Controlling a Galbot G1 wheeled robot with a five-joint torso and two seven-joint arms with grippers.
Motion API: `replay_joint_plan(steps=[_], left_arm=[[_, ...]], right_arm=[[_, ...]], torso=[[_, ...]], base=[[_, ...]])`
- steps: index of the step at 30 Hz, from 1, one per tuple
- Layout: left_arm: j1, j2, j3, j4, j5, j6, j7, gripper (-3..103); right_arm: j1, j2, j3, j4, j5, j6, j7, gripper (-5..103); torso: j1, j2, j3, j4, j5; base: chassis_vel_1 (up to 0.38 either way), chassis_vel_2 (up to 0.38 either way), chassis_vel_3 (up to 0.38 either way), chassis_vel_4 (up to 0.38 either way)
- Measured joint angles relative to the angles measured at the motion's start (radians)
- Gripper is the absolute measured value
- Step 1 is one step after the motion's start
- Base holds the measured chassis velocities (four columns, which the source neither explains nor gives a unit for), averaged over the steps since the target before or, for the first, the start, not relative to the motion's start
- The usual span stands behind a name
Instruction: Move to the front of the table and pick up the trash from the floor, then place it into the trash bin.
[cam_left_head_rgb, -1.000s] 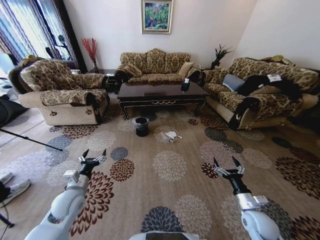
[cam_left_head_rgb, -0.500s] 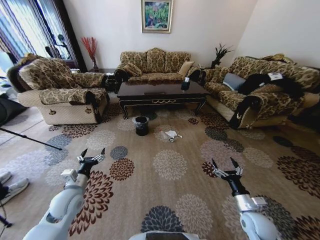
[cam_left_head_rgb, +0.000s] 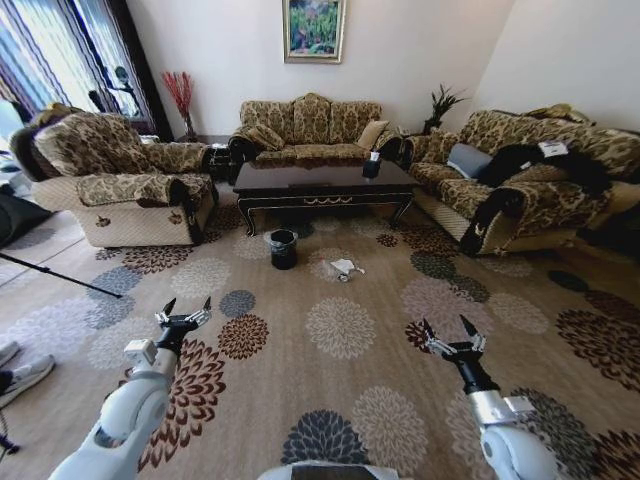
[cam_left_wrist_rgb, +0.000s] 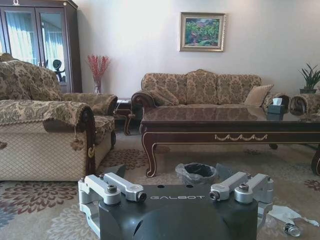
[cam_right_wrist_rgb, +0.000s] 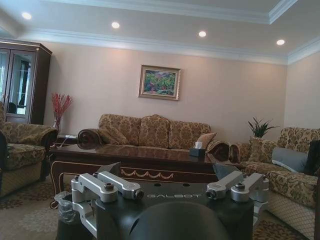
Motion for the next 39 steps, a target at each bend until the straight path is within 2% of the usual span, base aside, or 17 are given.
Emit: replay_joint_plan(steps=[14, 21, 33, 35, 39], left_arm=[[0.013, -0.007, -0.007, -0.011, -0.002, 0.002, 0.000, 100], [0.027, -0.019, -0.015, -0.017, -0.004, 0.002, -0.001, 100], [0.035, -0.026, -0.023, -0.015, 0.001, 0.001, -0.003, 100], [0.035, -0.026, -0.023, -0.019, 0.001, 0.001, -0.004, 100], [0.032, -0.025, -0.020, -0.020, -0.001, 0.001, -0.005, 100]], right_arm=[[-0.009, 0.014, -0.004, 0.005, 0.001, 0.007, -0.019, 100], [-0.015, 0.046, -0.017, -0.001, -0.011, 0.016, -0.027, 100], [-0.011, 0.046, -0.014, -0.012, -0.008, 0.017, -0.029, 100], [-0.012, 0.046, -0.015, -0.006, -0.007, 0.018, -0.029, 100], [-0.012, 0.044, -0.012, -0.004, -0.005, 0.018, -0.029, 100]], torso=[[-0.024, -0.060, -0.036, -0.0001, 0.0000], [-0.039, -0.095, -0.056, 0.0000, 0.0000], [-0.057, -0.142, -0.085, 0.0000, 0.0000], [-0.067, -0.166, -0.099, 0.0000, 0.0000], [-0.073, -0.182, -0.109, 0.0000, 0.0000]], base=[[0.000, 0.000, 0.000, 0.000], [0.000, 0.000, 0.000, 0.000], [0.000, 0.000, 0.000, 0.000], [0.000, 0.000, 0.000, 0.000], [0.000, 0.000, 0.000, 0.000]])
